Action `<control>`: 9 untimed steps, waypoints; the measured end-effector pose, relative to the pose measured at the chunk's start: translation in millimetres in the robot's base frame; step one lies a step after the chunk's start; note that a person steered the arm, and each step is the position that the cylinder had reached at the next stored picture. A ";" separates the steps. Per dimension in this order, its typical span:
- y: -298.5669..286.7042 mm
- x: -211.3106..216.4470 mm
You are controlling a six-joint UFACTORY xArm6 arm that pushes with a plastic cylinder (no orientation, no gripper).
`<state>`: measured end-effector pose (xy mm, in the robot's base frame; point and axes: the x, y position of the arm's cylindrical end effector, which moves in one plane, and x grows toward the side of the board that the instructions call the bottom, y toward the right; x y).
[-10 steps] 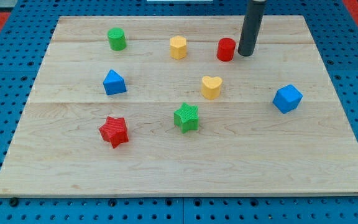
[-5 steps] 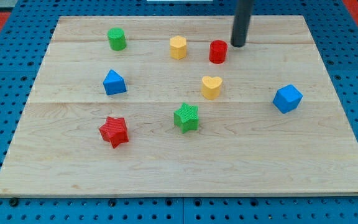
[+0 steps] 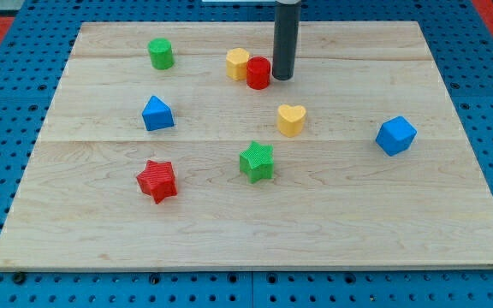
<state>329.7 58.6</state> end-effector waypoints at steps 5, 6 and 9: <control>14.2 78.0; -16.3 79.8; -47.6 113.6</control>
